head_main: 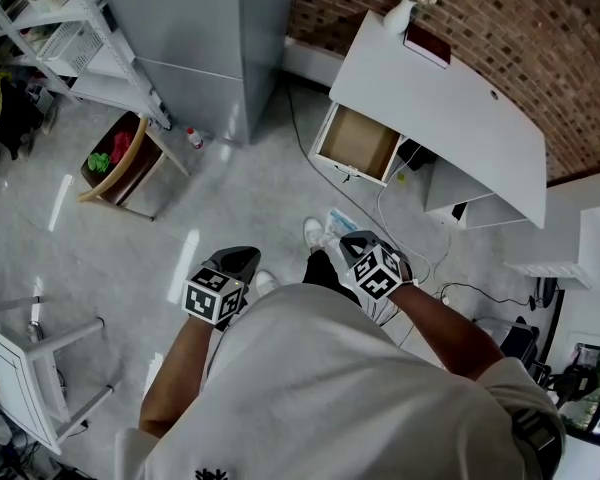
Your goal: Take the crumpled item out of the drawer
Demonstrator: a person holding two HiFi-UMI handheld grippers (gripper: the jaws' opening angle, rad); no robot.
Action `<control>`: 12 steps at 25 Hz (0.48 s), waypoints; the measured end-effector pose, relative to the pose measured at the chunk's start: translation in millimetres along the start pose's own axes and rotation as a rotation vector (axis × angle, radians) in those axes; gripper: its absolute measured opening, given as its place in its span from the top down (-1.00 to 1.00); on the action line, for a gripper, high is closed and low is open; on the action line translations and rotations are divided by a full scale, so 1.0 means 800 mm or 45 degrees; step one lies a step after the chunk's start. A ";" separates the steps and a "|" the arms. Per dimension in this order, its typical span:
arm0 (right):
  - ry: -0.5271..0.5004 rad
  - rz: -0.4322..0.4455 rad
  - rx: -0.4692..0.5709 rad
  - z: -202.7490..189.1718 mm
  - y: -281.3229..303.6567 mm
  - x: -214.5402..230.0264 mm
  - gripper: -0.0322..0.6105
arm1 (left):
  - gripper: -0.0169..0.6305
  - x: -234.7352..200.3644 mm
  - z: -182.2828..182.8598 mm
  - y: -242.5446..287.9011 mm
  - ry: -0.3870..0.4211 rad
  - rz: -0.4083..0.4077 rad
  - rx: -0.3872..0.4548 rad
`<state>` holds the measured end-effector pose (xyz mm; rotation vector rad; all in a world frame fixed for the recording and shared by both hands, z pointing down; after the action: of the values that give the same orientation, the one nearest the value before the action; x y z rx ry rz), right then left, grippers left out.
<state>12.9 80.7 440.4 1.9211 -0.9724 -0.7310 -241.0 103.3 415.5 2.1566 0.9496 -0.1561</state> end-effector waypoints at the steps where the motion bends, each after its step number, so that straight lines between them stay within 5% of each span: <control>1: 0.000 0.000 0.000 -0.001 0.000 0.000 0.81 | 0.87 0.001 0.000 0.001 0.000 0.001 -0.001; 12: -0.005 0.000 -0.004 -0.002 0.003 0.006 0.81 | 0.87 0.000 -0.002 0.003 -0.011 0.007 0.001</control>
<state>15.7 76.2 442.8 1.9180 -0.9731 -0.7361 -239.4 103.3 417.8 2.1578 0.9391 -0.1631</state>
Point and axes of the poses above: the fingertips, and each gripper's own axes: y forward along the fingers, x to its right, z out of its top, the point moved 7 cm from there along -y, backward along the fingers, and after that the axes turned 1 degree about z, right-handed, at the moved point
